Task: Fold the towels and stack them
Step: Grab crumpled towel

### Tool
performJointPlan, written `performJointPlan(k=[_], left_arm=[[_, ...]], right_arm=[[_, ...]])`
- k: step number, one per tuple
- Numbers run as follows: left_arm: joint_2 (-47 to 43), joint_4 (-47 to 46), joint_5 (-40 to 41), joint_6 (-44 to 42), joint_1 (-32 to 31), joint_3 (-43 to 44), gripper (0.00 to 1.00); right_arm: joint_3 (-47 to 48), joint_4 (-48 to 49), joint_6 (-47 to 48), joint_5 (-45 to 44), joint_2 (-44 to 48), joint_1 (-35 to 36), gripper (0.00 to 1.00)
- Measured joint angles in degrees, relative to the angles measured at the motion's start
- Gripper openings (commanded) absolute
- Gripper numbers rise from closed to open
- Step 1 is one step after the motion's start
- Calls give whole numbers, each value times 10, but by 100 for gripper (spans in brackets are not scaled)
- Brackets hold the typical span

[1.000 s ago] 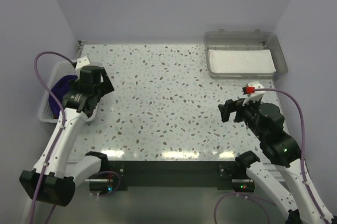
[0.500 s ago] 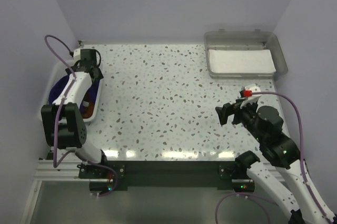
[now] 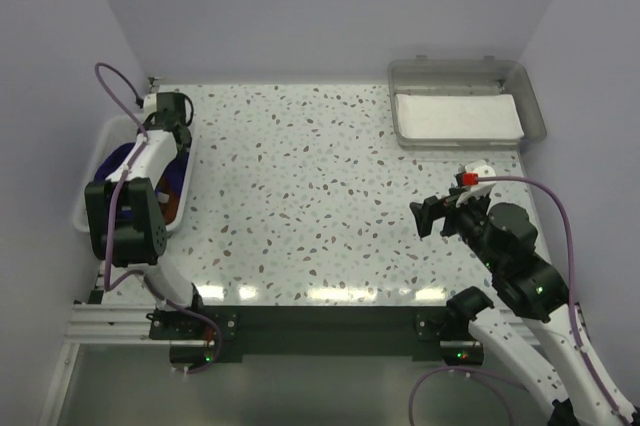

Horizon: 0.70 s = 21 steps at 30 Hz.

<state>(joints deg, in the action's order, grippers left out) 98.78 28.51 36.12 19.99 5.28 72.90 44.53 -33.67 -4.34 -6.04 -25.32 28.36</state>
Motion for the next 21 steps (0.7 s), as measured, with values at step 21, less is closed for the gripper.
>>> performJointPlan(k=[21], left_arm=[[-103,67,-8,-78,-118,381,0]], right_arm=[[16,-1,5,0,-19,1,99]])
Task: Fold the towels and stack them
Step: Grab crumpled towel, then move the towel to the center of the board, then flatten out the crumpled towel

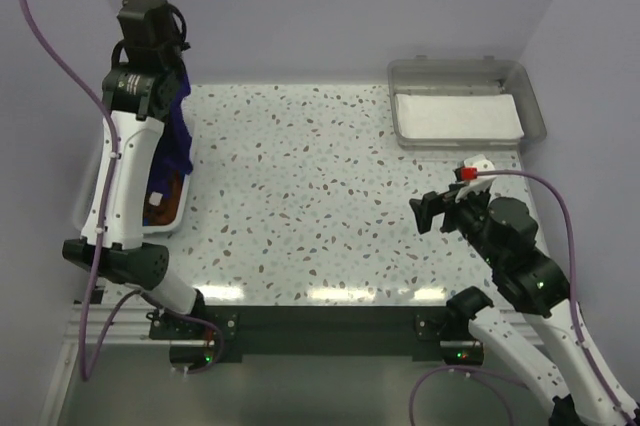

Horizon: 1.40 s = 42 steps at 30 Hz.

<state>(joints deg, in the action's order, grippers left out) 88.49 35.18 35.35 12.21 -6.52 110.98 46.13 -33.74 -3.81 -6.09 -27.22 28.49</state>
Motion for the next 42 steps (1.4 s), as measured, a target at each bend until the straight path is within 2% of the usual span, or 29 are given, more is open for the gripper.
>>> performJointPlan(k=[2,4,7,12,16,20,23,24,26,27,30,34,37,38,39,42], left_arm=[[37,23,-35,-1,-51,122,0],[58,20,-69,1,-79,188,0],[42,8,-120,8,-112,170,0],[-39,-64,-213,37,-205,-52,0],[-70,-131,-280,51,-336,-255,0],[-61,-178,-336,60,-468,-418,0],[-46,-186,-367,67,-564,-499,14],[-44,-187,-376,68,-589,-515,22],[-46,-194,-385,75,-622,-533,32],[-49,-203,-388,80,-632,-538,41],[-77,-226,-380,98,-636,-555,55],[-142,-227,-333,135,-608,-566,55],[-176,-227,-307,173,-531,-583,50],[-181,-226,-296,185,-500,-594,47],[-183,-222,-281,195,-468,-604,42],[-165,-200,-249,214,-398,-623,36]], right_arm=[[14,-4,0,-2,-8,0,99],[29,-6,0,-2,-13,0,99],[49,-11,0,-3,-13,0,99],[76,-19,0,-5,-13,0,99],[86,-27,0,-9,-13,0,99],[95,-36,0,-20,-27,0,99],[99,-41,-1,-28,-49,0,99],[99,-43,-2,-33,-56,0,99],[99,-46,-5,-39,-73,0,99],[99,-46,-7,-43,-83,0,99],[101,-48,-21,-54,-123,0,99],[114,-50,-50,-67,-214,0,93],[119,-47,-70,-64,-292,0,81],[119,-47,-75,-62,-317,0,72],[119,-47,-79,-59,-341,0,69],[118,-40,-93,-49,-398,0,54]])
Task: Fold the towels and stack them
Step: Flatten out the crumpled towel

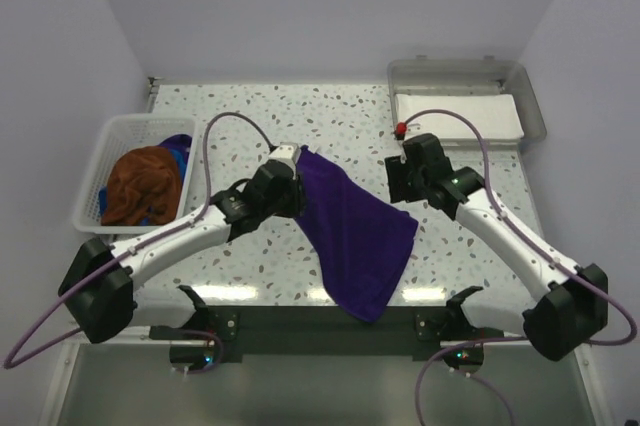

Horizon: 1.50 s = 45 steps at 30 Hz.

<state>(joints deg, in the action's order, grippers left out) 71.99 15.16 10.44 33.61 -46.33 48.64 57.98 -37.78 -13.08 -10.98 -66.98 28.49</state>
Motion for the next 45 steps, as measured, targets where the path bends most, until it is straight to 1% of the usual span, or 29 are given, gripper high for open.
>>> performJointPlan(k=[2,3,5,6,9,11,13,17,22,25,27,29,32,33,35,39,41,42,45], left_arm=[[28,6,17,5,36,-6,32],[45,6,24,5,51,-7,28],[81,1,35,4,73,-7,24],[104,0,39,3,81,-5,21],[176,-3,46,1,92,12,17],[218,-5,49,-2,96,25,15],[244,-8,54,-2,98,35,13],[267,-21,60,-2,106,55,8],[275,-20,66,-2,119,64,5],[274,-21,69,-2,129,62,3],[273,-21,72,-2,135,60,2],[272,-20,76,-2,143,58,2],[271,-18,80,-2,155,58,2],[271,-17,81,-2,160,58,2],[270,-17,81,-3,170,58,6],[268,-4,83,-15,182,61,12],[265,12,83,-25,183,65,19],[260,21,83,-30,184,65,27],[233,47,82,-38,185,65,35]], right_arm=[[-2,10,-7,3,-37,0,49],[-3,16,-10,3,-55,0,44],[-5,25,-15,7,-88,0,41],[-5,31,-15,11,-106,0,38],[-12,53,-24,20,-158,0,37],[-20,66,-29,28,-188,0,33],[-31,80,-38,33,-212,0,31],[-55,100,-58,37,-242,-8,27],[-86,124,-94,42,-237,-34,29],[-133,151,-119,61,-196,-72,31],[-164,162,-139,79,-166,-103,35],[-186,164,-157,93,-142,-122,37],[-213,167,-184,106,-110,-131,43],[-223,168,-191,108,-97,-131,47],[-239,165,-201,116,-71,-131,50],[-230,92,-198,101,-46,-103,55],[-199,54,-181,89,-47,-79,58],[-173,40,-169,85,-48,-73,58],[-80,25,-130,81,-74,-48,58]])
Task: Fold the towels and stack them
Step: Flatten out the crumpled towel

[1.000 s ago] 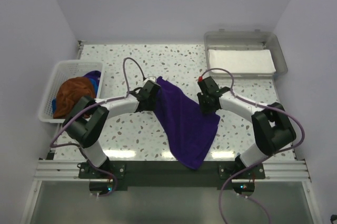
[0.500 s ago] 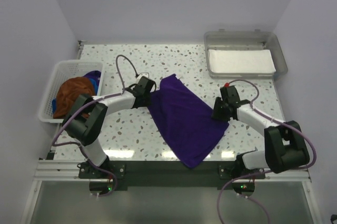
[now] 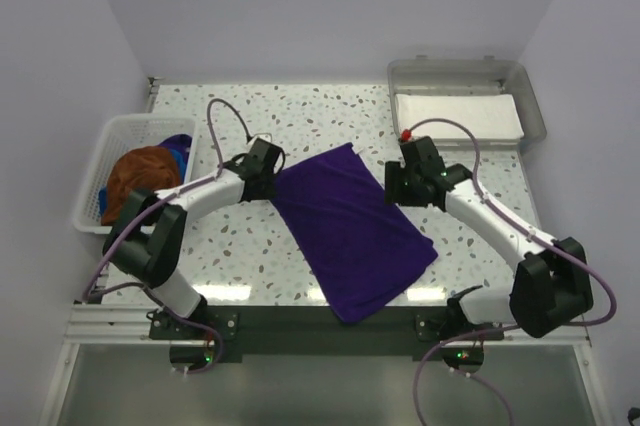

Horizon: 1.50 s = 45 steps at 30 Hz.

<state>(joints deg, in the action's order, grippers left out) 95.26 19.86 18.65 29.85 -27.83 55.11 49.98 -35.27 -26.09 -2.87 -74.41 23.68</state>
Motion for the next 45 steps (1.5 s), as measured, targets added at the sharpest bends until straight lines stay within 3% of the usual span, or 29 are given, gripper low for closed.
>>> performJointPlan(k=[4,10,17,24,38,42,45], left_arm=[[-35,12,-5,-8,2,13,40],[-19,5,-10,-20,14,50,43],[34,-10,-32,-26,57,54,45],[59,-25,-54,-31,69,54,47],[77,-47,-75,-34,81,56,48],[78,-50,-76,-35,82,56,47],[79,-53,-76,-35,82,56,47]], right_arm=[[108,31,52,13,-66,9,53],[259,66,151,45,-240,11,47],[392,79,268,57,-394,11,51],[494,81,317,80,-503,2,54],[588,71,346,120,-596,-19,49],[600,66,355,130,-605,-20,40],[600,61,365,136,-606,-21,27]])
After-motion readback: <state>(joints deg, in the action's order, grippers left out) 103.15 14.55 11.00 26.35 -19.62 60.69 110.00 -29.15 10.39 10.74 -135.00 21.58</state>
